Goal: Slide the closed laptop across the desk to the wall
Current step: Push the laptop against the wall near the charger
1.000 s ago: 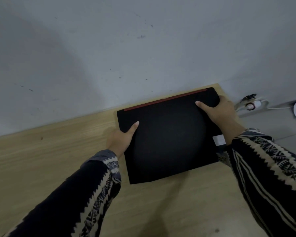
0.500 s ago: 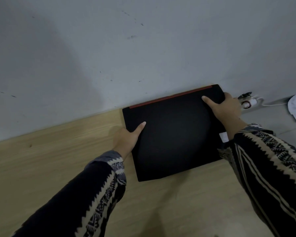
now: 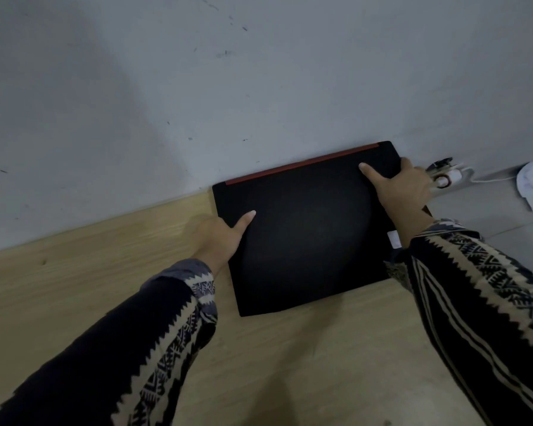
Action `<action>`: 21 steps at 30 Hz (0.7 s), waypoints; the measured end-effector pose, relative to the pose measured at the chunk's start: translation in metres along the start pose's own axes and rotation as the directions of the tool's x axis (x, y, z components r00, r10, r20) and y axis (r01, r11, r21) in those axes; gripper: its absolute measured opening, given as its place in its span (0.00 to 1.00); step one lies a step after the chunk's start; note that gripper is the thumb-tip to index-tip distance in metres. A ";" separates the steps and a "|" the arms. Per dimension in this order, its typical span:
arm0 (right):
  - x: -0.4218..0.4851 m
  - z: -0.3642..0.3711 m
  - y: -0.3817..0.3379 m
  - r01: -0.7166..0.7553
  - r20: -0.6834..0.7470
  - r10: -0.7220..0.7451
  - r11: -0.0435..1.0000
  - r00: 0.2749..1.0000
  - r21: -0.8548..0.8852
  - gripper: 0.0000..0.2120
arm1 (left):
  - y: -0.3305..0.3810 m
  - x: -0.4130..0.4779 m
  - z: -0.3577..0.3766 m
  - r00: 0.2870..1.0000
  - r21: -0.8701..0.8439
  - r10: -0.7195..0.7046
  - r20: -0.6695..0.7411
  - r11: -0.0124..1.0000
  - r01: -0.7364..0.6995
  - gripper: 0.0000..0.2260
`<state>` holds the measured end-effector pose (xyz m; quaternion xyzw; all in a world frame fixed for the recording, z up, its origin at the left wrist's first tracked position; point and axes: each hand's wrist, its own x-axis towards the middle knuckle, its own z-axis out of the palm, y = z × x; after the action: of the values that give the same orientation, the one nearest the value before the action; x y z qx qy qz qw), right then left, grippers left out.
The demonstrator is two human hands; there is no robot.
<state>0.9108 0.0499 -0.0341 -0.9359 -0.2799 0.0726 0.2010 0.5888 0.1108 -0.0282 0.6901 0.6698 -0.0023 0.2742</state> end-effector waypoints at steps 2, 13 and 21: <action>-0.003 0.002 -0.003 -0.018 -0.007 0.018 0.999 1.000 -0.049 0.44 | -0.004 0.000 0.000 1.000 0.037 0.007 -0.004 0.999 -0.007 0.33; -0.015 0.011 -0.005 -0.112 -0.044 0.108 0.990 0.993 -0.088 0.47 | -0.016 -0.002 0.000 0.999 -0.022 0.018 -0.028 1.000 -0.018 0.32; -0.022 0.012 0.002 -0.057 -0.004 0.056 0.996 0.998 -0.069 0.45 | -0.022 -0.005 -0.008 0.999 -0.059 -0.017 0.034 0.998 0.019 0.34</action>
<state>0.8906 0.0400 -0.0456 -0.9499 -0.2555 0.0677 0.1668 0.5653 0.1084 -0.0278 0.6756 0.6710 0.0035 0.3056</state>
